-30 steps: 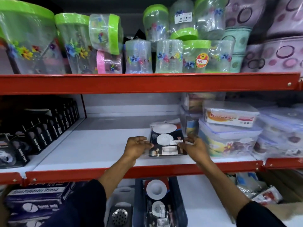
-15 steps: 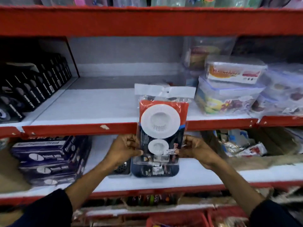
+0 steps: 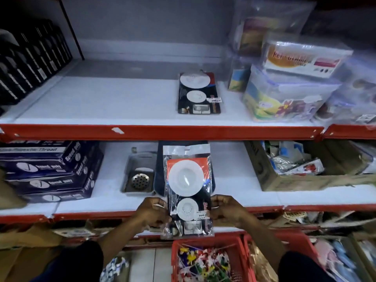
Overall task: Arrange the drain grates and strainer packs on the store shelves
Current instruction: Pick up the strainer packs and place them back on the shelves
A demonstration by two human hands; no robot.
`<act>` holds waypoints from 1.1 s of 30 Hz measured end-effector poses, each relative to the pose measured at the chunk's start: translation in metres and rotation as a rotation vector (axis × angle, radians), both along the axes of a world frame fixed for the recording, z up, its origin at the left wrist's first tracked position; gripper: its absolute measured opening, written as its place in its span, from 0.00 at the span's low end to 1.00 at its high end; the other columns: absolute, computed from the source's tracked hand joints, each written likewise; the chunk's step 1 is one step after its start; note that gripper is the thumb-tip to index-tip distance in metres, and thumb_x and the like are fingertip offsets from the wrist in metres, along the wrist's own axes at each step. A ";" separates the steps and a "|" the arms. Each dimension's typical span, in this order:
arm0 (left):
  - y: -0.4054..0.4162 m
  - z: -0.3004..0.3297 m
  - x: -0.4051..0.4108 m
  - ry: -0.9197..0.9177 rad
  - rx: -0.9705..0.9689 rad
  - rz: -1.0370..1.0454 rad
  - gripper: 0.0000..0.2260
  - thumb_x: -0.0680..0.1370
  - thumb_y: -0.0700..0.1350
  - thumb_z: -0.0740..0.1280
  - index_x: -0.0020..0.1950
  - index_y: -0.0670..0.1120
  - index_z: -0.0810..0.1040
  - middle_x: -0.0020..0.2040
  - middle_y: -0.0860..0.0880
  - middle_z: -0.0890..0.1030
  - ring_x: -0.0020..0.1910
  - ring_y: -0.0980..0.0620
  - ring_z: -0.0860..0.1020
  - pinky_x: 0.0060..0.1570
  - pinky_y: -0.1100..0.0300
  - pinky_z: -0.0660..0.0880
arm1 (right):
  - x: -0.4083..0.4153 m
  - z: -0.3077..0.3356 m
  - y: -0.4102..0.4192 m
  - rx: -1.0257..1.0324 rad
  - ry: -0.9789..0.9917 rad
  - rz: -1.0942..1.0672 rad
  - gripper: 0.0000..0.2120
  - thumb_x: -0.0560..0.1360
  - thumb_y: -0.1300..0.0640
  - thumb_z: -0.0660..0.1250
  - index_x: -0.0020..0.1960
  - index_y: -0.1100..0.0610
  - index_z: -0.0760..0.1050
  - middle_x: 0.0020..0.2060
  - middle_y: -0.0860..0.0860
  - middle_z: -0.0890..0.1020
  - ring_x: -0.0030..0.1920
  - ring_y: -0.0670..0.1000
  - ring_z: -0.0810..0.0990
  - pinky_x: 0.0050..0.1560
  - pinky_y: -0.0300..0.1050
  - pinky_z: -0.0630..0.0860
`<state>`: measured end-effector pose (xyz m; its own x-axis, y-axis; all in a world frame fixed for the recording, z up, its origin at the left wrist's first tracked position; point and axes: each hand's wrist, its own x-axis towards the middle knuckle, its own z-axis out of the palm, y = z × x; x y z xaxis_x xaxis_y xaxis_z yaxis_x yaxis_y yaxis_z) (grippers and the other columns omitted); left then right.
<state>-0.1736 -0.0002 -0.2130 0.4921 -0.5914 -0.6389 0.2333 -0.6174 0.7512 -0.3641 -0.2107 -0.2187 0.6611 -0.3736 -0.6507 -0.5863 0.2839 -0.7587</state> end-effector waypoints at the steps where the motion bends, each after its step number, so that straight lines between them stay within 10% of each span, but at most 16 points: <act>1: -0.004 -0.001 0.002 0.003 0.011 0.013 0.17 0.62 0.25 0.76 0.44 0.39 0.78 0.31 0.42 0.84 0.25 0.49 0.81 0.25 0.60 0.76 | 0.004 0.001 -0.001 -0.015 0.005 -0.016 0.17 0.69 0.74 0.73 0.54 0.60 0.78 0.47 0.55 0.82 0.38 0.50 0.84 0.36 0.44 0.82; 8: -0.054 0.011 0.043 -0.046 -0.077 0.120 0.14 0.68 0.26 0.73 0.50 0.38 0.77 0.31 0.46 0.83 0.25 0.54 0.81 0.26 0.62 0.80 | 0.062 0.006 -0.027 -0.232 -0.003 -0.224 0.26 0.67 0.73 0.76 0.64 0.66 0.75 0.50 0.58 0.83 0.47 0.56 0.82 0.40 0.46 0.82; 11: -0.077 0.011 0.056 -0.193 -0.070 0.164 0.16 0.71 0.32 0.73 0.58 0.33 0.76 0.46 0.39 0.84 0.44 0.45 0.84 0.47 0.53 0.82 | 0.082 0.004 -0.031 -0.417 0.019 -0.213 0.20 0.69 0.65 0.77 0.57 0.57 0.75 0.51 0.52 0.79 0.54 0.53 0.77 0.54 0.43 0.76; 14: -0.080 0.024 0.054 -0.543 0.007 -0.030 0.16 0.76 0.44 0.70 0.61 0.39 0.77 0.55 0.41 0.84 0.53 0.43 0.82 0.55 0.55 0.77 | 0.087 0.023 -0.025 -0.674 0.010 -0.060 0.08 0.72 0.60 0.74 0.47 0.54 0.75 0.41 0.49 0.80 0.48 0.54 0.78 0.44 0.37 0.71; 18: -0.062 0.048 0.039 -1.151 -0.086 -0.334 0.16 0.77 0.47 0.64 0.65 0.48 0.75 0.58 0.47 0.82 0.55 0.47 0.80 0.56 0.50 0.78 | 0.075 0.055 -0.009 -1.191 -0.229 0.015 0.21 0.74 0.67 0.67 0.66 0.57 0.76 0.62 0.54 0.81 0.61 0.55 0.80 0.62 0.39 0.74; 24: -0.054 0.120 0.026 -1.896 -0.316 -0.330 0.10 0.75 0.49 0.65 0.55 0.51 0.78 0.56 0.47 0.80 0.53 0.47 0.75 0.48 0.50 0.68 | 0.083 0.115 -0.018 -1.922 -0.675 0.002 0.15 0.74 0.65 0.66 0.60 0.58 0.81 0.59 0.54 0.83 0.58 0.57 0.81 0.60 0.53 0.76; 33: -0.113 0.182 0.064 -1.643 -0.149 -0.293 0.29 0.80 0.62 0.50 0.78 0.51 0.54 0.80 0.41 0.53 0.80 0.42 0.47 0.76 0.36 0.48 | 0.141 0.173 -0.060 -1.612 -0.156 -0.022 0.30 0.78 0.39 0.51 0.76 0.51 0.63 0.77 0.57 0.65 0.75 0.61 0.63 0.74 0.58 0.64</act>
<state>-0.1097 -0.1137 -0.0311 0.4050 -0.7821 0.4737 -0.9090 -0.4005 0.1159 -0.2234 -0.2710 -0.0453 0.6650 -0.5755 0.4759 -0.4856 -0.8174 -0.3099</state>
